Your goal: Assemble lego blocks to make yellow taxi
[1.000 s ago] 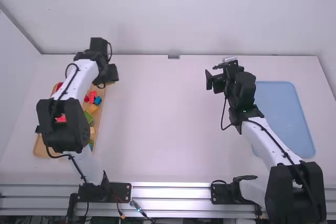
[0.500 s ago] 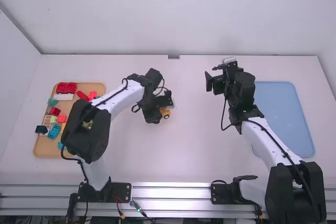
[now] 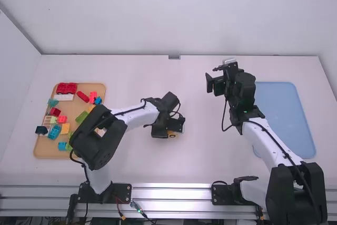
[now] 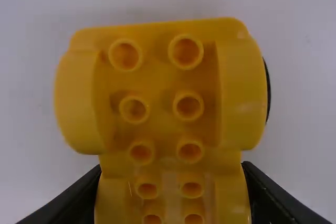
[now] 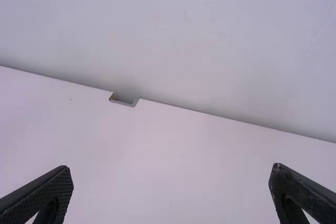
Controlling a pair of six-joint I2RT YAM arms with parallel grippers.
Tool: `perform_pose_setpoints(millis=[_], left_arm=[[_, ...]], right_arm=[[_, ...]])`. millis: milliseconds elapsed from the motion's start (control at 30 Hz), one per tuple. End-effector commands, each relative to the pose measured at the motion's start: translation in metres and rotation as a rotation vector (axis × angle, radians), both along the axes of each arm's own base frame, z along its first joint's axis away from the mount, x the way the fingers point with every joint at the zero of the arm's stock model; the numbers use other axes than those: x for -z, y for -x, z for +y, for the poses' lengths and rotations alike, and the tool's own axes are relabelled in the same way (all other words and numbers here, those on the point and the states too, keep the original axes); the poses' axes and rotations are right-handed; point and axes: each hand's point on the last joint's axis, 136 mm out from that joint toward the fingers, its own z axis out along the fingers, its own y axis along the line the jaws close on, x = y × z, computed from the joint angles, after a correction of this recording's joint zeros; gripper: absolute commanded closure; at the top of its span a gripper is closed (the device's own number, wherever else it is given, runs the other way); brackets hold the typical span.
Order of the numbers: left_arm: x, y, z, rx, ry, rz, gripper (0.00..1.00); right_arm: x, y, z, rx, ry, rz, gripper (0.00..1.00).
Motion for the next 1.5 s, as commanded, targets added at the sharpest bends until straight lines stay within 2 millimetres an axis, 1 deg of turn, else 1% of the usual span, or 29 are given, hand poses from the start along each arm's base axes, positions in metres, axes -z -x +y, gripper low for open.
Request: perform_pose_setpoints(millis=[0,33,67,167,267,333,400,467,500,567,600,633,667,700,733,767,800,833,867,900,967,1033,1100,1133,1200,1233,1367,1400,1467], left_arm=[[-0.003,-0.004,0.003,-0.013,-0.001,-0.031,0.17],[-0.004,-0.006,0.004,-0.032,0.001,-0.038,0.03],[-0.004,-0.009,0.004,-0.043,0.0,-0.047,0.01],[-0.008,-0.018,0.003,-0.098,-0.005,-0.085,0.01],[-0.025,-0.027,0.0,-0.145,0.018,-0.087,0.01],[-0.044,-0.031,0.0,-0.166,0.045,-0.075,0.01],[-0.062,-0.035,0.005,-0.179,0.08,-0.052,0.01],[-0.082,-0.044,0.014,-0.232,0.13,-0.044,0.01],[-0.096,-0.053,0.022,-0.291,0.169,-0.048,0.01],[-0.111,-0.065,0.036,-0.388,0.212,-0.059,0.01],[-0.127,-0.077,0.055,-0.52,0.245,-0.074,0.01],[-0.134,-0.083,0.066,-0.594,0.258,-0.082,0.01],[-0.144,-0.091,0.085,-0.725,0.283,-0.089,0.01],[-0.146,-0.092,0.091,-0.763,0.289,-0.089,0.01],[-0.156,-0.1,0.121,-0.96,0.311,-0.085,0.01],[-0.158,-0.101,0.129,-1.022,0.317,-0.079,0.01],[-0.16,-0.102,0.149,-1.161,0.329,-0.062,0.01],[-0.161,-0.101,0.163,-1.256,0.332,-0.05,0.01],[-0.16,-0.099,0.184,-1.408,0.34,-0.032,0.01],[-0.159,-0.098,0.191,-1.459,0.342,-0.025,0.01],[-0.152,-0.093,0.22,-1.635,0.351,-0.005,0.01],[-0.145,-0.088,0.244,-1.734,0.347,-0.006,0.01],[-0.135,-0.078,0.283,-1.903,0.284,-0.066,0.01],[-0.131,-0.073,0.298,-1.971,0.252,-0.097,0.01],[-0.123,-0.056,0.336,-2.106,0.156,-0.175,0.01],[-0.117,-0.044,0.351,-2.111,0.099,-0.186,0.01],[-0.106,-0.022,0.376,-2.043,0.036,-0.154,0.01],[-0.102,-0.015,0.387,-2.031,0.036,-0.149,0.01],[-0.1,-0.012,0.395,-2.017,0.056,-0.141,0.01]], right_arm=[[-0.018,-0.007,0.002,0.001,-0.009,-0.038,0.01],[-0.018,-0.007,0.001,0.001,-0.009,-0.038,0.01],[-0.018,-0.007,0.001,0.001,-0.009,-0.038,0.01],[-0.018,-0.007,0.001,0.001,-0.009,-0.038,0.01],[-0.018,-0.007,0.001,0.001,-0.009,-0.038,0.01],[-0.019,-0.007,0.001,0.001,-0.009,-0.038,0.01],[-0.018,-0.007,0.001,0.001,-0.009,-0.038,0.01],[-0.019,-0.007,0.001,0.001,-0.009,-0.038,0.01],[-0.018,-0.007,0.001,0.002,-0.009,-0.038,0.01],[-0.018,-0.007,0.001,0.001,-0.009,-0.038,0.01],[-0.019,-0.007,0.001,0.001,-0.009,-0.038,0.01],[-0.019,-0.007,0.001,0.001,-0.009,-0.038,0.01],[-0.019,-0.007,0.001,0.002,-0.009,-0.038,0.01],[-0.019,-0.007,0.001,0.002,-0.009,-0.038,0.01],[-0.019,-0.007,0.001,0.002,-0.009,-0.039,0.01],[-0.019,-0.007,0.001,0.002,-0.009,-0.039,0.01],[-0.019,-0.007,0.001,0.002,-0.009,-0.039,0.01],[-0.019,-0.007,0.001,0.002,-0.009,-0.039,0.01],[-0.019,-0.008,0.001,0.002,-0.009,-0.041,0.01],[-0.019,-0.008,0.001,0.002,-0.01,-0.042,0.01],[-0.02,-0.008,0.002,0.001,-0.01,-0.046,0.01],[-0.02,-0.008,0.002,0.0,-0.011,-0.046,0.01],[-0.02,-0.008,0.002,0.0,-0.011,-0.045,0.01],[-0.02,-0.008,0.002,0.0,-0.01,-0.045,0.01],[-0.019,-0.008,0.002,0.0,-0.01,-0.042,0.01],[-0.019,-0.008,0.001,0.001,-0.009,-0.041,0.01],[-0.019,-0.007,0.002,0.001,-0.009,-0.04,0.01],[-0.019,-0.007,0.001,0.001,-0.009,-0.04,0.01],[-0.019,-0.007,0.002,0.001,-0.009,-0.039,0.01]])
